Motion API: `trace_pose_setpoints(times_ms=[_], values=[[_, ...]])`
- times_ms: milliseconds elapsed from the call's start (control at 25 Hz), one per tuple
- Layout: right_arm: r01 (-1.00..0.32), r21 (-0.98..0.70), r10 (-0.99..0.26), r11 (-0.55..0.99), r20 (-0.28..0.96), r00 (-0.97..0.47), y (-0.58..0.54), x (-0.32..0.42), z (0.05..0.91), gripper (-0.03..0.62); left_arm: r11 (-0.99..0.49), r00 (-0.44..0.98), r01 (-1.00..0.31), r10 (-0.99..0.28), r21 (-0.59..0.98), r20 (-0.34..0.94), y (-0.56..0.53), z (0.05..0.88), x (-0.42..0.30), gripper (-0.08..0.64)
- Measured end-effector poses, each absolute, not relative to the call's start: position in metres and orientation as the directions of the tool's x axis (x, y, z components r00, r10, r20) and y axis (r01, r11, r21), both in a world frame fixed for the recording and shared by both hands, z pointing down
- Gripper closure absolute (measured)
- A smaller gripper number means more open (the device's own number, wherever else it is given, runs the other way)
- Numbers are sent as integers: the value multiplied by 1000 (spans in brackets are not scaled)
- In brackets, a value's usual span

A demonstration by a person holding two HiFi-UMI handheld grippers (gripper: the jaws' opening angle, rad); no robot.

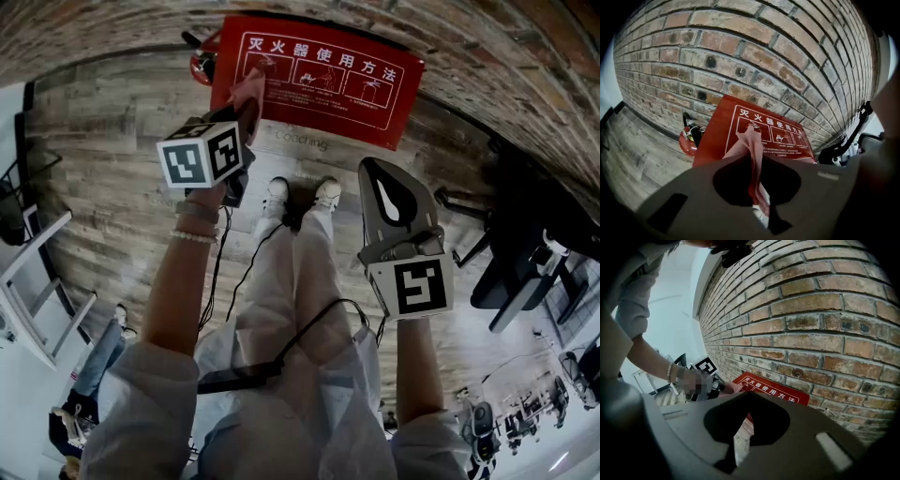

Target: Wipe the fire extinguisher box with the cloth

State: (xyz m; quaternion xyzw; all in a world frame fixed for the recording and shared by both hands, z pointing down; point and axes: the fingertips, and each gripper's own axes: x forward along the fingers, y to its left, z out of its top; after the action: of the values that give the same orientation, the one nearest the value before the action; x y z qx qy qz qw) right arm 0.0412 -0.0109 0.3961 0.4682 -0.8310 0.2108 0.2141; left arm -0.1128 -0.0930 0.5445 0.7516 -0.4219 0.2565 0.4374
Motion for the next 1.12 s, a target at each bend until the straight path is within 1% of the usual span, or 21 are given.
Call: trace_pose_setpoints(times_ms=[440,1120], values=[[-883,-155,-705,442,548,-449,-7,58,396,584,-318,561,-825,-368,467,741,-86,544,-67,549],[-902,-167,-724,397,547,-420,8,91,401,584,-413,644,-751,-283,515,711,-64,544,28,549]])
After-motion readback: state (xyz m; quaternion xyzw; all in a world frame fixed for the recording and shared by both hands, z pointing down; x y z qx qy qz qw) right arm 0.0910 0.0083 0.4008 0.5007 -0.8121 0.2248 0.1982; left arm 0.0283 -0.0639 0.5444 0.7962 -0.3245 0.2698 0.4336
